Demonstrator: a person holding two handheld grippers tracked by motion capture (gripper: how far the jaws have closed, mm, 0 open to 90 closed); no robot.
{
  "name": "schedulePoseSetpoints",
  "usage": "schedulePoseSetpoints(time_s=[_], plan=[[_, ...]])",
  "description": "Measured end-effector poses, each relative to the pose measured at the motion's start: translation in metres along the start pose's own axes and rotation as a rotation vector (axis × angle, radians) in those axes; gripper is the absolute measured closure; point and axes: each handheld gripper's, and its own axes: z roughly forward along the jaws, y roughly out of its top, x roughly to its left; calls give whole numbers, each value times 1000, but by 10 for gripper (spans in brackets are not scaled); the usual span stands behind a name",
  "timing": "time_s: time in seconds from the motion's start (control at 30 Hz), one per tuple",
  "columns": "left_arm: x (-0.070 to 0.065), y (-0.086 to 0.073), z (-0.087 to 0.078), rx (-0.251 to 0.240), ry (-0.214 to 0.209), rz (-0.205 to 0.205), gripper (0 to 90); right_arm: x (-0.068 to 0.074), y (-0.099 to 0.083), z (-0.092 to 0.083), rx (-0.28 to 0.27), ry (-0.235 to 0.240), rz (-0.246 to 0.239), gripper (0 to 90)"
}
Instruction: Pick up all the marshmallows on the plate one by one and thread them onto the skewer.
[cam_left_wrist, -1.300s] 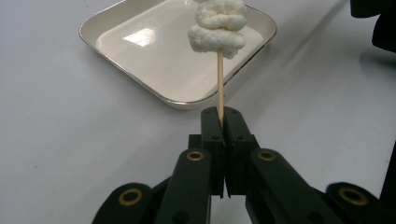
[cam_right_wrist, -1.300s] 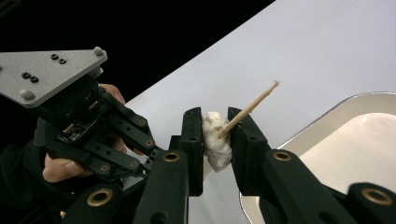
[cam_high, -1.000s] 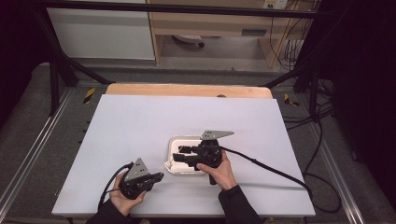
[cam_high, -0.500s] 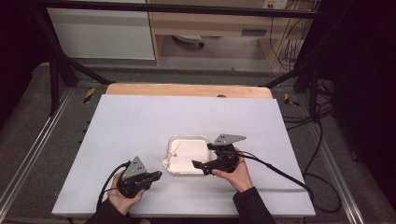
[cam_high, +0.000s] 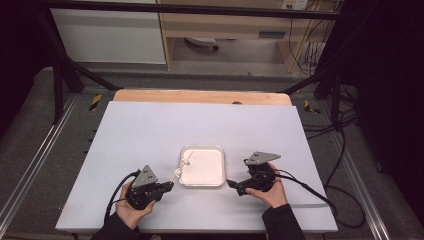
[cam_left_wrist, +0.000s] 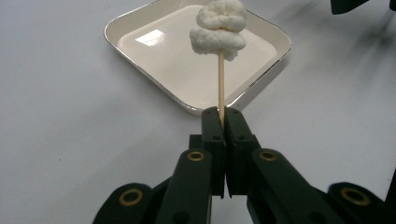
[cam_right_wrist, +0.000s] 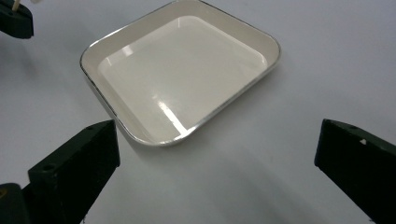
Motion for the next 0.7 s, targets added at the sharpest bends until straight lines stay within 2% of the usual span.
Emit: schedulePoseSetpoints(time_s=[0.37,0.7], plan=[[1,16,4,27,12,19,882,-21,-32,-20,6,-21,33,7],[1,33,18,65,16,23,881,-29,-43,-33,-8,-32,43,7]])
